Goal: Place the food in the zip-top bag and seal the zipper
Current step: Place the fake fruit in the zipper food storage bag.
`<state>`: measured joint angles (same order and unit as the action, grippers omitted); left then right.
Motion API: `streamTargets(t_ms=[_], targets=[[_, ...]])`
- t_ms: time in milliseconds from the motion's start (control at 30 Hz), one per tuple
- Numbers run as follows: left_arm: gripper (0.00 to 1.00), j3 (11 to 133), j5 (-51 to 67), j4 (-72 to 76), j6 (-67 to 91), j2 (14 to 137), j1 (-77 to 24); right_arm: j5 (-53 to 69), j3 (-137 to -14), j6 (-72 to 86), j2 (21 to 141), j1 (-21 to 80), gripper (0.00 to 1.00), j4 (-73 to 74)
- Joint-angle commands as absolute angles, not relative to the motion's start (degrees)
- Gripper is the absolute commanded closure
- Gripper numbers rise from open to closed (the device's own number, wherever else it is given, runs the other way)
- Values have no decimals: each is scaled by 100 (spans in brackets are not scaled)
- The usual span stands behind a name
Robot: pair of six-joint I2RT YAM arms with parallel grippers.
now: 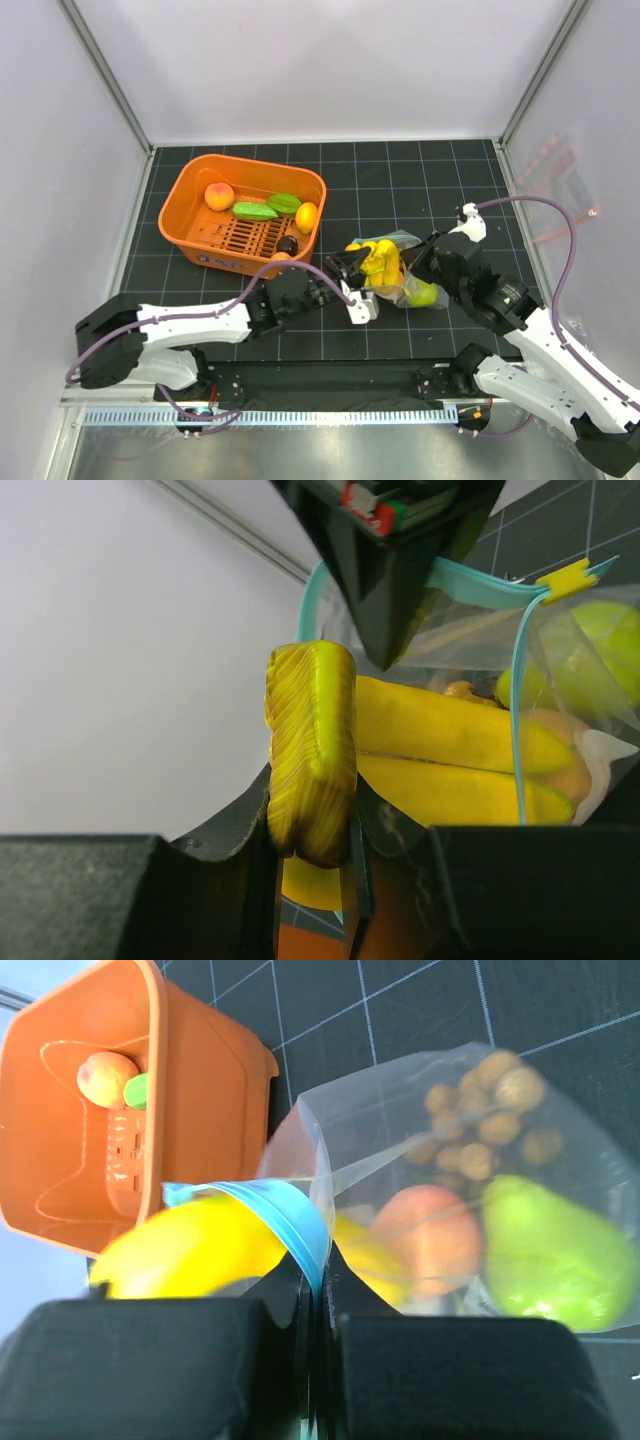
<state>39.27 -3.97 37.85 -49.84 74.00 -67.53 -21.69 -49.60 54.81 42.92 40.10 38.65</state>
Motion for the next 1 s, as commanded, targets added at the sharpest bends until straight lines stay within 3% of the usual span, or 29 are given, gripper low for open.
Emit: streamTargets(t_ms=[0,167,367,700,967], targets=[[100,4236,-859,4490,-5212,7909,-6882,-2119,-5054,5792,4298,4034,99,3393],[100,4210,-1510,6446,-5379,8542,-7022,-2214,-4975,5915,4210,4025,99,3428],[100,4263,-2047,7574,-5677,8894,-7137,-2294,-4852,6012,4122,4025,99,3428],[100,4131,-1829,7682,-5906,8833,-7172,-2497,-4729,6055,3946,4025,99,3481],[100,4271,-1740,8472,-5915,9930,-7242,-2408,-4720,6135,3859,4025,99,3507]])
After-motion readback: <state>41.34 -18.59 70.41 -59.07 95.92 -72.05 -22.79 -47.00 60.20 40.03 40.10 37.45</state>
